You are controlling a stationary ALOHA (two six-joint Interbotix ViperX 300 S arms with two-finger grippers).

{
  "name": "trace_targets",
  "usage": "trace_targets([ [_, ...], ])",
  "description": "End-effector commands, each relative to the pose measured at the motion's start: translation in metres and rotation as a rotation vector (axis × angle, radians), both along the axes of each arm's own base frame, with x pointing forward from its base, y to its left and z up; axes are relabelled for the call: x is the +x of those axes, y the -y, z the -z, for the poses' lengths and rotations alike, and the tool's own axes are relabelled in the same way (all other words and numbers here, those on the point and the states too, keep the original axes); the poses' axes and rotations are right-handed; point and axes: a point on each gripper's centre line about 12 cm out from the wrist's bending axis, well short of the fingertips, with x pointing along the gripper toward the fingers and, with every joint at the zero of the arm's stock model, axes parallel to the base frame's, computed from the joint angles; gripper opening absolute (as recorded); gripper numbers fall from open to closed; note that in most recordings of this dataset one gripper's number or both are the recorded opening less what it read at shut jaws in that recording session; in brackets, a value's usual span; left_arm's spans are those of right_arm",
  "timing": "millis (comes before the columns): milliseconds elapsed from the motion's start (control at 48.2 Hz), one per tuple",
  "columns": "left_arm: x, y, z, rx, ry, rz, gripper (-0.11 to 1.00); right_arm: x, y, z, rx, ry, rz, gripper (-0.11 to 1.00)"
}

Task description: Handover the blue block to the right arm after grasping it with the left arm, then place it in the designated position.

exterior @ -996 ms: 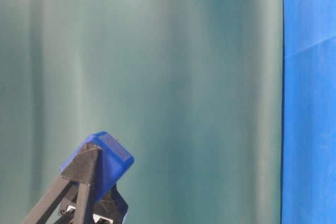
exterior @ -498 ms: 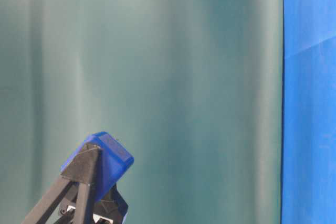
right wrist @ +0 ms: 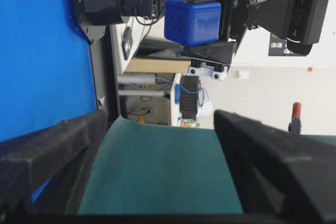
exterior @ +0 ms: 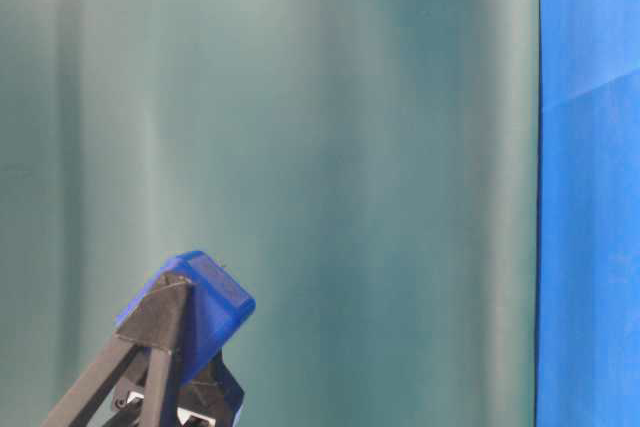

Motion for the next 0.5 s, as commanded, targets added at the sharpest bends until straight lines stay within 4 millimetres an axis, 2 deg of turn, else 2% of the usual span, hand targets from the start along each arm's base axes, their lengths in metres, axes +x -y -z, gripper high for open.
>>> trace_targets([
  [0,-0.001,-0.001,-0.012,-0.006,0.038,-0.002,0.46,0.007,-0.001,-0.011,0.009,0.021,-0.006,0.97],
  [208,0.000,-0.001,-0.011,-0.010,0.035,-0.003,0.46,0.028,-0.001,-0.017,0.009,0.002,-0.005,0.97],
  [477,0.000,-0.001,-0.011,-0.020,0.034,-0.005,0.46,0.072,-0.001,-0.023,0.013,-0.022,-0.011,0.97],
])
